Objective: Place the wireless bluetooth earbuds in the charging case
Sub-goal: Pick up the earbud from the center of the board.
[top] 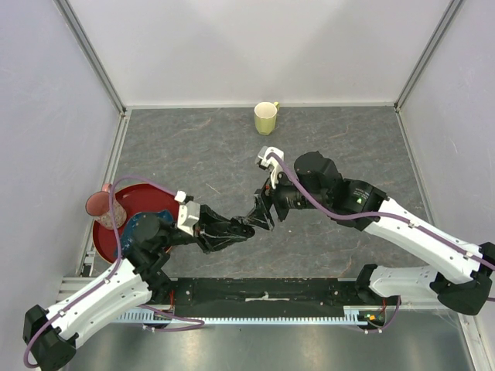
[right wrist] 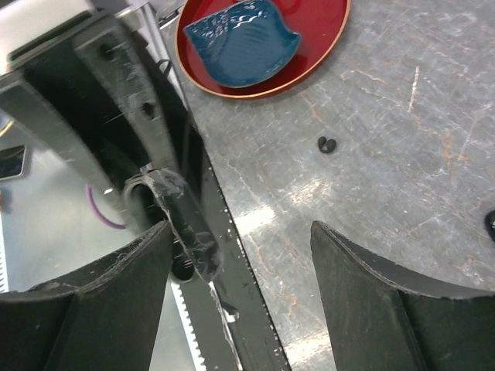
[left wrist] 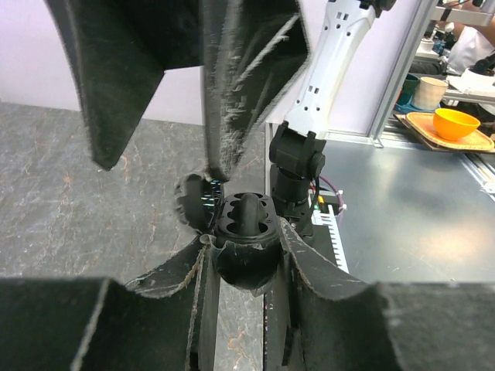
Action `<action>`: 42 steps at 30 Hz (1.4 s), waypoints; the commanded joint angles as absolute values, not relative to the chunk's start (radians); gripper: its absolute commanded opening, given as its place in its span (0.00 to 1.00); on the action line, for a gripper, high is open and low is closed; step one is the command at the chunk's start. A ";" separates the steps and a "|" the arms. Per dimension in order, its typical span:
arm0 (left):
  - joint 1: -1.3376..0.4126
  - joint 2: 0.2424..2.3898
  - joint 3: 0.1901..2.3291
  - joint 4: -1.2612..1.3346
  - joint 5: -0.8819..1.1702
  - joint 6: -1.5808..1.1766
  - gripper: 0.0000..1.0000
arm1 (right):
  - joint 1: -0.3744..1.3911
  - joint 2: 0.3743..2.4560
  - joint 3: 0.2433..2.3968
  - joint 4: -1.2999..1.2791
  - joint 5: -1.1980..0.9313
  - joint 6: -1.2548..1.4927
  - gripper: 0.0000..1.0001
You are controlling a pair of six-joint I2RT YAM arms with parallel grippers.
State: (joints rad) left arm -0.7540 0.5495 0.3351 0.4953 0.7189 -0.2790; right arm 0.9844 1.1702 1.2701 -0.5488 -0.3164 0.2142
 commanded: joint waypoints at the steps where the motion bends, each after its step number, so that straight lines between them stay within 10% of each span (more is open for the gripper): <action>1: -0.764 0.522 0.350 0.572 0.790 -0.291 0.02 | 0.956 1.174 1.250 -0.500 -0.255 0.213 0.78; 24: -0.764 0.459 0.290 0.514 0.643 -0.267 0.02 | 0.819 1.057 1.269 -0.344 -0.206 0.356 0.82; 42: -0.764 0.362 0.340 0.417 0.584 -0.267 0.02 | 0.741 1.399 1.057 -0.204 -0.294 0.544 0.79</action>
